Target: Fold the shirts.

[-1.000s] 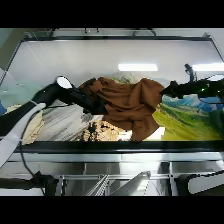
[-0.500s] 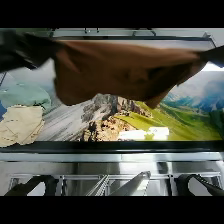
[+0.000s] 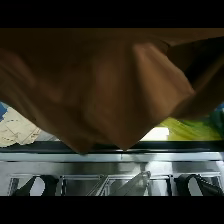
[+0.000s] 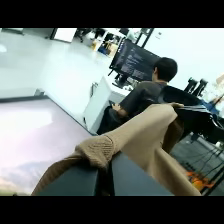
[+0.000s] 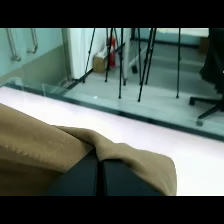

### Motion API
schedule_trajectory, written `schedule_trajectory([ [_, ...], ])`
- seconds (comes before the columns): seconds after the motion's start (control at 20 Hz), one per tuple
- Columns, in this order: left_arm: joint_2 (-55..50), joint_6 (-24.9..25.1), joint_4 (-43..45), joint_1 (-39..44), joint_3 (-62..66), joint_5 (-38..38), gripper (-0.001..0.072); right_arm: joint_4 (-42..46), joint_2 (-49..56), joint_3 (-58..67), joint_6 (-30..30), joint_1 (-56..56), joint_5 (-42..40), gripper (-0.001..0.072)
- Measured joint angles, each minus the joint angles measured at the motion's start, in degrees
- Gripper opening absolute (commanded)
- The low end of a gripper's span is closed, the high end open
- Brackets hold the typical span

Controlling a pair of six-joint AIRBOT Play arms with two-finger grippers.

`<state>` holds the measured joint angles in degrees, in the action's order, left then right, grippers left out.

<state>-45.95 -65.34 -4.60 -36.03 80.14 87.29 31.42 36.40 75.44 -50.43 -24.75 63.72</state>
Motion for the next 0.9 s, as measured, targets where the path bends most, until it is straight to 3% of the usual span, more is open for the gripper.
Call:
schedule_trajectory([
  [0.25, -10.62, 4.87, 9.33, 9.27, -13.64, -4.22, 0.0023, -0.11, 17.79, -2.38, -0.07, 3.30, 4.26, 0.0017],
  [0.45, -29.09, 10.60, 16.09, 18.43, -16.06, -14.10, 0.0026, 1.81, 37.83, -4.02, -0.31, 5.75, 2.03, 0.0017],
  [0.5, -34.84, 11.78, 16.20, 19.91, -14.43, -15.21, 0.0074, 2.23, 42.80, -3.87, -0.50, 5.79, 0.72, 0.0052],
  [0.55, -40.59, 12.66, 15.93, 20.98, -12.00, -15.78, 0.0289, 2.67, 46.73, -3.26, -0.74, 5.70, -0.76, 0.0354],
  [0.6, -45.62, 13.14, 14.47, 21.38, -9.18, -16.72, 0.0309, 4.07, 50.25, -2.16, -1.16, 5.16, -3.58, 0.0561],
  [0.8, -60.11, 11.41, 7.63, 20.50, 2.08, -8.70, 0.0306, 4.79, 55.54, 2.19, -3.45, 2.10, -0.22, 0.0535],
  [0.85, -61.66, 10.29, 7.15, 19.50, 3.98, -7.21, 0.0306, 7.26, 55.56, 2.73, -4.59, 0.59, 0.63, 0.0451],
  [0.9, -62.51, 9.18, 7.48, 18.47, 5.60, -5.42, 0.0306, 9.81, 55.43, 3.13, -5.97, -0.98, 2.69, 0.0436],
])
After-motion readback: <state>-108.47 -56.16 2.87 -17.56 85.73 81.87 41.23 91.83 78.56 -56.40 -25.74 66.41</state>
